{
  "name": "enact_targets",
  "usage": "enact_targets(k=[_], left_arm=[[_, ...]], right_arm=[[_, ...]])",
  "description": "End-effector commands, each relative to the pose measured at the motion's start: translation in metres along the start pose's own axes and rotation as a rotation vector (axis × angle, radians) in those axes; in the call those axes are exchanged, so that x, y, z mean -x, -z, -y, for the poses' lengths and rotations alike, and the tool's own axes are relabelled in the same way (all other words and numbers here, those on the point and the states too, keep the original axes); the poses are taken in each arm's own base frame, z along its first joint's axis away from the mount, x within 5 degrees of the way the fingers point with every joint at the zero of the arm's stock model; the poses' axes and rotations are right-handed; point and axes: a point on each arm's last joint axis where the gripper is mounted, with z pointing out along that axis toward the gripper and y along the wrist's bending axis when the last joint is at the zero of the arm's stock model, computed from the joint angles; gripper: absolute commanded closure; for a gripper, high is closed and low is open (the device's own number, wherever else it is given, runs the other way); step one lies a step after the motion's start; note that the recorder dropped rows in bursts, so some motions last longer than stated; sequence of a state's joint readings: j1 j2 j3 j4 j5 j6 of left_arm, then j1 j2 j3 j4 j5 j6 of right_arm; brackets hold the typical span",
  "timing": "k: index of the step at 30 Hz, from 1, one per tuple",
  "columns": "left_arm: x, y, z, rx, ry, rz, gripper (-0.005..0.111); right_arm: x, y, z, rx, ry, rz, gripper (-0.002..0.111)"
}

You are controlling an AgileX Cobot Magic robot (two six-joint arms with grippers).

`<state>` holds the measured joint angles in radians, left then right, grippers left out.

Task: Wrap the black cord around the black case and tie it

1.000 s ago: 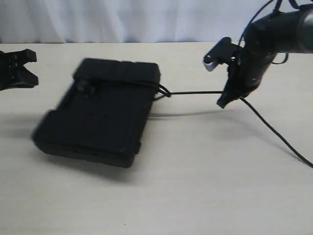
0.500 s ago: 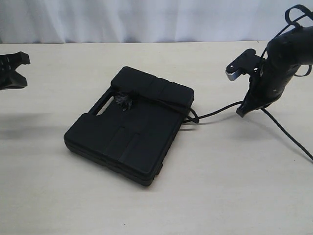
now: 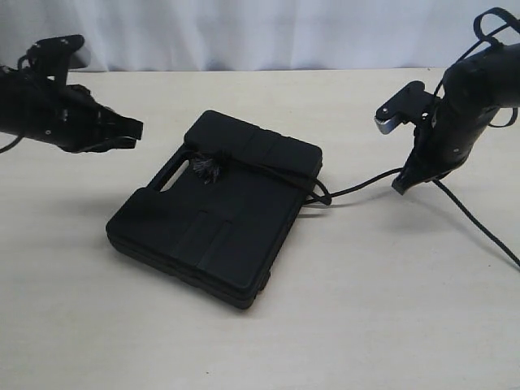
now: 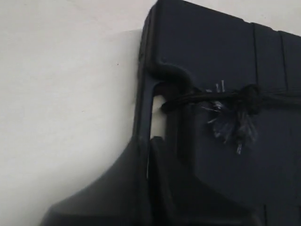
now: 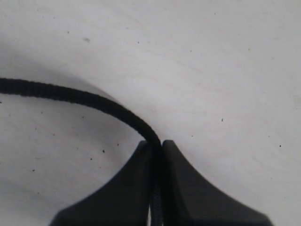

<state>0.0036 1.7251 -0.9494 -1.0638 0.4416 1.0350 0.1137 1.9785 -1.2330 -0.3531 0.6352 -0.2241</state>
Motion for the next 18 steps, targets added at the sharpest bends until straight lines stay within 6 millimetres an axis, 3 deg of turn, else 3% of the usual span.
enact_targets(k=[1,4,8,12,18], left_arm=[[0.012,-0.008,0.024,-0.004,-0.092,0.005,0.090],[0.017,-0.024,0.028,0.015,-0.088,-0.050,0.072],[0.013,-0.053,0.016,0.095,-0.063,-0.186,0.056],[0.008,-0.079,0.008,0.096,-0.030,-0.258,0.054],[-0.004,-0.107,0.013,0.089,-0.085,-0.283,0.054]], right_arm=[[-0.001,0.002,0.002,0.000,-0.014,0.008,0.104],[-0.002,0.002,0.001,0.007,-0.021,0.001,0.104],[-0.002,0.002,0.001,0.011,-0.026,0.001,0.104],[-0.001,0.002,0.001,0.011,-0.021,0.007,0.104],[0.000,0.002,0.001,0.010,-0.021,0.013,0.104]])
